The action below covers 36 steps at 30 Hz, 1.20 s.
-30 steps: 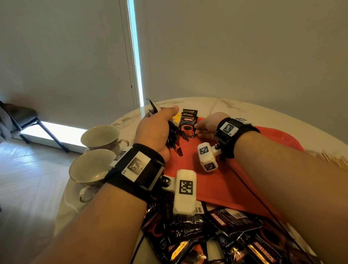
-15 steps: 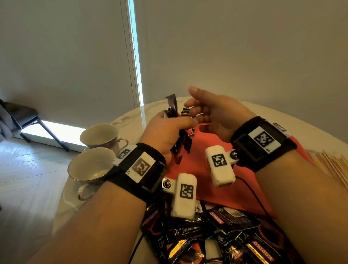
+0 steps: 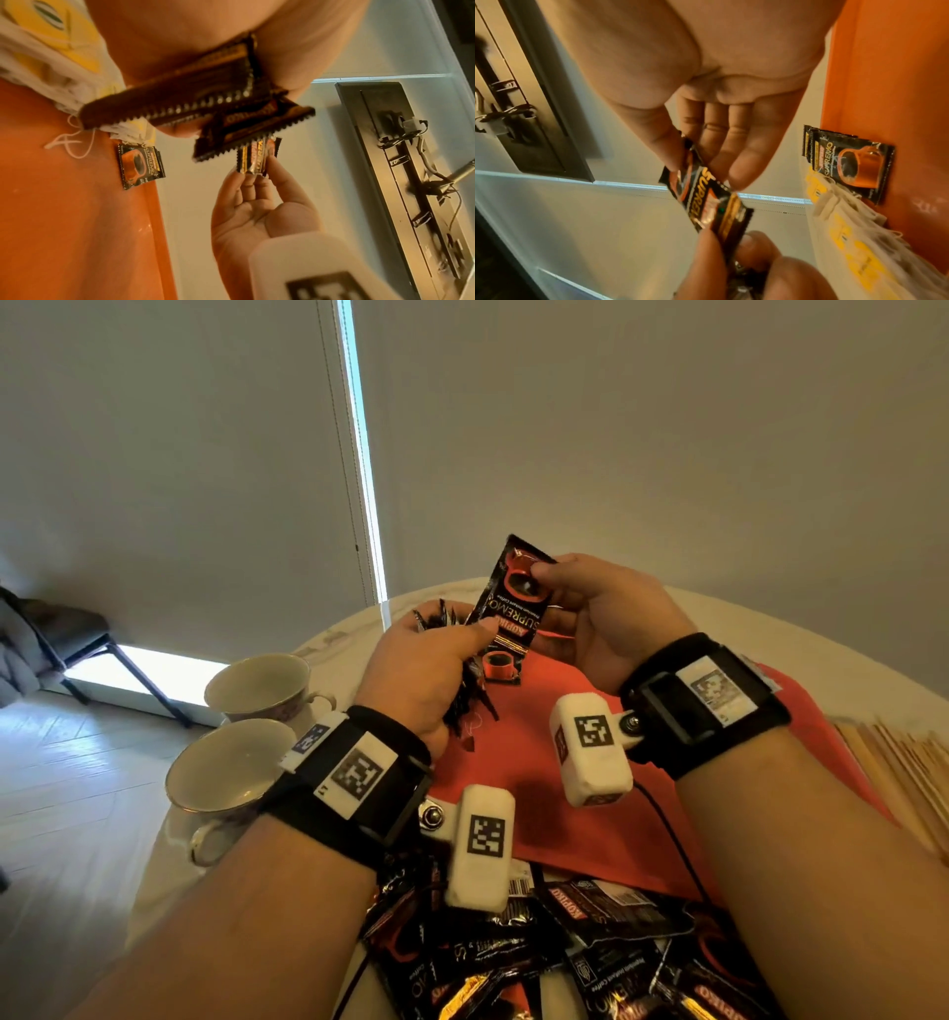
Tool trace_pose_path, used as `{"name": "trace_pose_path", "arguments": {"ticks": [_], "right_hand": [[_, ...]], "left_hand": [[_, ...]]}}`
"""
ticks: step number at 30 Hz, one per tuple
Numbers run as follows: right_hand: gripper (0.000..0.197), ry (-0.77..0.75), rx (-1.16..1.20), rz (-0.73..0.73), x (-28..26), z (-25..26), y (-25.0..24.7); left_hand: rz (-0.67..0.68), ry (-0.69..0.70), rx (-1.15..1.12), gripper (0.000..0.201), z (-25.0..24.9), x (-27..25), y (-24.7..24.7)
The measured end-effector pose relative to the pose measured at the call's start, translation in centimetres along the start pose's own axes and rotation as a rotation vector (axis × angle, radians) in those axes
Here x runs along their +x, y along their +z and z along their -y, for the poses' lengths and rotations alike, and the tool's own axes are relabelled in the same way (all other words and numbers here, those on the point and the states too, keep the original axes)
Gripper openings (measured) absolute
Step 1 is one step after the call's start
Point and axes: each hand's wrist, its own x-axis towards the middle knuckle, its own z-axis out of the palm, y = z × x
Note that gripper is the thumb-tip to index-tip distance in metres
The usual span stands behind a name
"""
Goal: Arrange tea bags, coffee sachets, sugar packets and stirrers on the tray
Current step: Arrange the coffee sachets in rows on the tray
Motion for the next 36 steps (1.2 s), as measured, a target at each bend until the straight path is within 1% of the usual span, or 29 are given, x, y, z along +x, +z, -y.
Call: {"name": "trace_pose_path", "arguments": {"ticks": [3, 4, 5, 6, 8, 9, 10, 11, 13, 14, 16, 18, 19, 20, 21, 22, 26, 28, 29, 30, 31, 34, 35, 36], "right_hand": [[0.015, 0.021, 0.006, -0.046, 0.5, -0.4, -0.1], [0.014, 0.014, -0.012, -0.042, 0.6, -0.5, -0.1], [0.011, -0.005, -0.053, -0.02, 0.6, -0.6, -0.2], [0.013, -0.03, -0.122, 0.02, 0.6, -0.8, -0.3], [0.031, -0.07, -0.289, 0.11, 0.3, -1.0, -0.2], [0.036, -0.08, -0.331, 0.128, 0.2, -1.1, 0.0], [0.036, -0.083, -0.321, 0.124, 0.2, -1.1, 0.1], [0.033, -0.074, -0.26, 0.106, 0.3, -1.1, 0.0], [0.026, -0.031, -0.108, 0.073, 0.6, -1.0, -0.3], [0.025, -0.009, -0.076, 0.089, 0.6, -0.9, -0.5], [0.025, 0.021, -0.125, 0.152, 0.6, -1.3, -0.5], [0.023, 0.047, -0.139, 0.177, 0.3, -1.7, 0.0], [0.026, 0.066, -0.107, 0.174, 0.2, -1.8, 0.2], [0.034, 0.08, -0.072, 0.174, 0.2, -1.9, 0.5], [0.041, 0.079, -0.059, 0.177, 0.1, -2.0, 0.6], [0.042, 0.06, -0.071, 0.175, 0.2, -2.0, 0.7], [0.031, -0.031, -0.129, 0.109, 0.3, -2.0, 1.1], [0.02, -0.066, -0.132, 0.107, 0.1, -1.9, 1.3], [0.018, -0.083, -0.141, 0.096, 0.0, -1.8, 1.4], [0.02, -0.099, -0.147, 0.064, 0.0, -1.7, 1.4], [0.024, -0.108, -0.14, 0.016, 0.1, -1.6, 1.4], [0.042, -0.044, -0.045, -0.145, 0.6, -1.4, 1.1], [0.047, -0.015, -0.013, -0.16, 0.8, -1.4, 1.1], [0.051, 0.014, 0.014, -0.14, 0.7, -1.4, 1.1]], "left_hand": [[-0.016, -0.014, -0.048, 0.007, -0.1, 0.0, 0.0], [-0.036, -0.01, -0.068, 0.004, -0.2, 0.0, 0.0], [-0.06, -0.002, -0.092, 0.007, -0.3, 0.1, 0.0], [-0.077, 0.008, -0.12, 0.014, -0.4, 0.1, 0.0], [-0.087, 0.039, -0.156, 0.023, -0.6, 0.1, -0.1], [-0.079, 0.059, -0.158, 0.026, -0.7, 0.0, -0.2], [-0.061, 0.08, -0.15, 0.03, -0.8, -0.1, -0.2], [-0.042, 0.101, -0.131, 0.033, -0.8, -0.2, -0.3], [0.0, 0.139, -0.085, 0.03, -0.9, -0.5, -0.1], [0.017, 0.15, -0.07, 0.028, -0.8, -0.6, 0.0], [0.051, 0.179, -0.04, 0.025, -0.8, -0.8, 0.2], [0.078, 0.217, -0.005, 0.032, -0.8, -1.0, 0.4], [0.081, 0.23, 0.013, 0.036, -0.7, -1.0, 0.4], [0.073, 0.238, 0.034, 0.037, -0.7, -1.0, 0.5], [0.06, 0.241, 0.049, 0.037, -0.5, -0.9, 0.4], [0.055, 0.237, 0.059, 0.035, -0.3, -0.8, 0.4], [0.04, 0.155, 0.078, 0.025, 0.0, -0.6, 0.2], [0.056, 0.125, 0.089, 0.017, -0.1, -0.7, 0.2], [0.054, 0.118, 0.088, 0.011, -0.1, -0.6, 0.2], [0.049, 0.111, 0.085, 0.006, -0.1, -0.5, 0.2], [0.041, 0.101, 0.076, 0.005, -0.1, -0.5, 0.1], [0.018, 0.059, 0.02, 0.034, 0.0, -0.4, 0.1], [0.006, 0.043, -0.009, 0.037, -0.1, -0.5, 0.1], [0.0, 0.028, -0.034, 0.034, -0.1, -0.4, 0.1]]}}
